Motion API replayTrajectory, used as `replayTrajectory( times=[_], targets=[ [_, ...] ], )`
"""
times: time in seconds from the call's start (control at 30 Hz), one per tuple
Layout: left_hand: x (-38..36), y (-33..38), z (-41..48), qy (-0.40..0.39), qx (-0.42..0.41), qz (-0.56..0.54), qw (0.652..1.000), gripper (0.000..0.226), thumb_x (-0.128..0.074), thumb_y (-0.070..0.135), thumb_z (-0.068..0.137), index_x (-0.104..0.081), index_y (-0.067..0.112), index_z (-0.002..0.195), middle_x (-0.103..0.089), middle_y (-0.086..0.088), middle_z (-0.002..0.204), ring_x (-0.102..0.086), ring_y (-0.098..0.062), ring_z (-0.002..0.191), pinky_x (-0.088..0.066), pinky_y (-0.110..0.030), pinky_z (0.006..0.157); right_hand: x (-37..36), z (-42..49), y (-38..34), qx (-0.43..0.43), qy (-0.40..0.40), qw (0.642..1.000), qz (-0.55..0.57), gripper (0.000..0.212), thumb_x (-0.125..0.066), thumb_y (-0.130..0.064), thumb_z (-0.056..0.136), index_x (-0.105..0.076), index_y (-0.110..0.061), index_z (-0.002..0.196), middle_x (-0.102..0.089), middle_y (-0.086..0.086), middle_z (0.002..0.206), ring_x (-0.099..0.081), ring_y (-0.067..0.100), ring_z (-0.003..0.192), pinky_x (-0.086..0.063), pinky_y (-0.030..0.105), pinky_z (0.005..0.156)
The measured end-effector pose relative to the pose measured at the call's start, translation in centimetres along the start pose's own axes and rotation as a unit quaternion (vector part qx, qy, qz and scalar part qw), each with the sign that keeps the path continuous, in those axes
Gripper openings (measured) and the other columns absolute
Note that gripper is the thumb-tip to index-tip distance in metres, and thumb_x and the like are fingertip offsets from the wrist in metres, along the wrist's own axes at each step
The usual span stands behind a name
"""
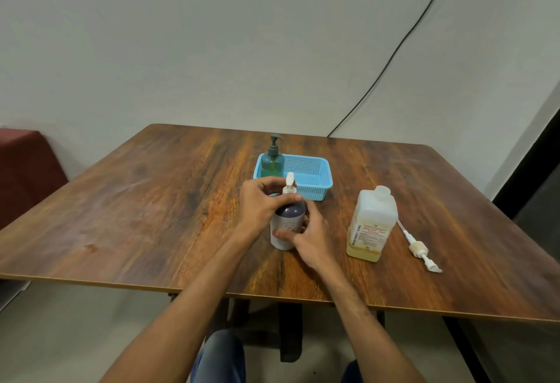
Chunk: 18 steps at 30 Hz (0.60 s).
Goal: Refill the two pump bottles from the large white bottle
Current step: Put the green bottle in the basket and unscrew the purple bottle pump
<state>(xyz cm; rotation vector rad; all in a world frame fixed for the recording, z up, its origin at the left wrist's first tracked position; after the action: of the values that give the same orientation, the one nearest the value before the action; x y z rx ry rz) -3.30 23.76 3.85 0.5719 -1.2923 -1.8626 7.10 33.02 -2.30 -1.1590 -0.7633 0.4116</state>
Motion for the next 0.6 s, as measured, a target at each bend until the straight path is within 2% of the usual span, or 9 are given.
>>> replayTrajectory(
  times=[0.07,0.13,0.2,0.27,0.33,0.4,0.5,0.6],
  targets=[
    [-0.1,0.2,-0.3,0.041,-0.016,0.034,0.998,0.038,-0.096,0.020,0.063,-0.076,0.011,0.094,-0.077,0.002,0.093,-0.074,-0.011,0.088,-0.062,-0.032,0.076,0.0,0.0,0.1,0.003,0.009,1.000,-0.006,0.083,-0.088,-0.016,0.072,-0.044,-0.036,0.140,-0.056,-0.011,0.141,-0.052,0.010,0.131,-0.048,0.042,0.109],
    [-0.6,0.3,-0.4,0.037,-0.024,0.050,0.998,0.044,-0.095,0.025,0.064,-0.070,0.012,0.098,-0.074,0.003,0.095,-0.070,-0.011,0.088,-0.060,-0.026,0.075,0.0,-0.1,-0.1,0.008,0.010,1.000,-0.005,0.084,-0.088,-0.016,0.074,-0.043,-0.036,0.141,-0.056,-0.009,0.141,-0.052,0.010,0.131,-0.048,0.040,0.109],
    [-1.3,0.3,-0.5,-0.028,-0.010,0.029,0.999,0.045,-0.087,0.025,0.077,-0.065,0.013,0.114,-0.072,0.005,0.108,-0.069,-0.010,0.101,-0.058,-0.024,0.084,0.1,-0.2,-0.3,0.009,0.005,1.000,-0.003,0.084,-0.088,-0.017,0.075,-0.042,-0.033,0.143,-0.057,-0.008,0.141,-0.053,0.011,0.131,-0.048,0.038,0.108],
    [-1.7,0.4,-0.7,-0.106,0.001,0.003,0.994,0.040,-0.071,0.016,0.093,-0.059,0.010,0.131,-0.068,0.007,0.124,-0.065,-0.006,0.115,-0.054,-0.022,0.094,0.1,-0.1,-0.3,0.011,0.004,1.000,0.000,0.084,-0.089,-0.019,0.073,-0.044,-0.030,0.144,-0.058,-0.008,0.139,-0.054,0.012,0.129,-0.049,0.040,0.107],
    [-1.3,0.1,-1.0,-0.137,0.008,-0.034,0.990,0.038,-0.060,0.005,0.099,-0.057,0.005,0.137,-0.067,0.001,0.131,-0.063,-0.008,0.121,-0.051,-0.024,0.100,0.1,0.0,-0.2,0.007,0.006,1.000,0.002,0.086,-0.090,-0.021,0.070,-0.045,-0.031,0.143,-0.059,-0.011,0.138,-0.055,0.012,0.129,-0.049,0.045,0.107],
    [-0.6,0.0,-0.9,-0.112,0.015,-0.055,0.992,0.035,-0.062,0.000,0.096,-0.062,0.001,0.131,-0.071,-0.006,0.126,-0.067,-0.014,0.117,-0.054,-0.028,0.099,0.0,0.0,-0.1,0.005,0.006,1.000,0.001,0.088,-0.092,-0.021,0.068,-0.045,-0.032,0.142,-0.058,-0.012,0.139,-0.054,0.011,0.130,-0.048,0.047,0.108],
    [0.0,0.1,-0.4,-0.038,0.007,-0.024,0.999,0.033,-0.081,0.003,0.081,-0.070,0.001,0.112,-0.076,-0.009,0.107,-0.073,-0.020,0.102,-0.060,-0.039,0.092,0.0,0.1,0.0,0.005,0.006,1.000,0.007,0.089,-0.091,-0.019,0.067,-0.045,-0.032,0.142,-0.057,-0.012,0.139,-0.053,0.011,0.130,-0.047,0.048,0.109],
    [-0.5,0.4,-0.2,-0.009,0.000,-0.005,1.000,0.038,-0.090,0.012,0.071,-0.069,0.005,0.102,-0.076,-0.006,0.100,-0.073,-0.022,0.094,-0.062,-0.037,0.081,0.0,0.0,0.0,0.000,0.009,1.000,0.012,0.086,-0.090,-0.015,0.069,-0.045,-0.035,0.140,-0.056,-0.012,0.138,-0.053,0.012,0.129,-0.049,0.049,0.107]
  ],
)
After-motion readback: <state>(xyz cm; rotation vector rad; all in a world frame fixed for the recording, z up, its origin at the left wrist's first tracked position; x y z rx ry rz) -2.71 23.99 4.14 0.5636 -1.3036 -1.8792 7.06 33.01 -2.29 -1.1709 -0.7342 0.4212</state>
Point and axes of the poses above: each hand's wrist, its own z-axis towards the middle knuckle, its own x-axis out of the back of the hand, y = z × x, the point moved 7 cm from there along z, towards the middle knuckle
